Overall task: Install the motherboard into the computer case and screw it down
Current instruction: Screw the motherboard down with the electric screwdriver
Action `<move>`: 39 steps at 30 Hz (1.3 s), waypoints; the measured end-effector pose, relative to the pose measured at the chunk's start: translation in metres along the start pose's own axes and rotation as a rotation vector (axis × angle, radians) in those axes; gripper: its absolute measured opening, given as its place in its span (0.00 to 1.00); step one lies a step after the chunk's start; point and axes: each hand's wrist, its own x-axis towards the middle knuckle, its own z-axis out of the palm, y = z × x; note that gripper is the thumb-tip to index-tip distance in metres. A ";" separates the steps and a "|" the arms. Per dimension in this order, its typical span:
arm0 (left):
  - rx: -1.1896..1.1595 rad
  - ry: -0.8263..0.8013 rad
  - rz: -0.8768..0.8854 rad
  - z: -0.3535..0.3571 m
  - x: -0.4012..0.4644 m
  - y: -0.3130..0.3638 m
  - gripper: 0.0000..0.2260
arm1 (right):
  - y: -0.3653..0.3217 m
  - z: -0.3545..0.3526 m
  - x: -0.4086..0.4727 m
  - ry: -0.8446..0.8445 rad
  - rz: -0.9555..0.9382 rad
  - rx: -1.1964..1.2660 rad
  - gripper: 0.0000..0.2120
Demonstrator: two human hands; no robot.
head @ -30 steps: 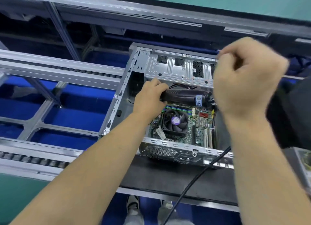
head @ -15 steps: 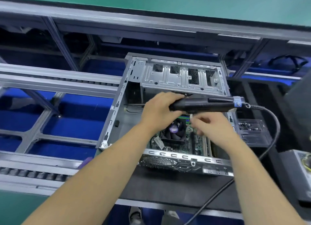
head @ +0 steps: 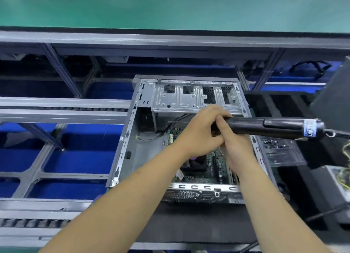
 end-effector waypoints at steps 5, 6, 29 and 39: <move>0.149 0.239 -0.181 -0.034 -0.016 -0.022 0.05 | -0.007 -0.012 0.010 0.023 -0.216 0.017 0.14; 0.171 0.245 -0.284 -0.039 -0.021 -0.030 0.04 | -0.009 -0.013 0.013 0.013 -0.222 -0.024 0.14; 0.152 -0.437 -0.978 -0.053 -0.058 -0.077 0.09 | -0.035 0.063 0.018 -0.039 -0.498 0.001 0.09; 0.093 -0.517 -1.001 -0.052 -0.060 -0.084 0.02 | -0.040 0.073 0.018 -0.105 -0.490 0.041 0.19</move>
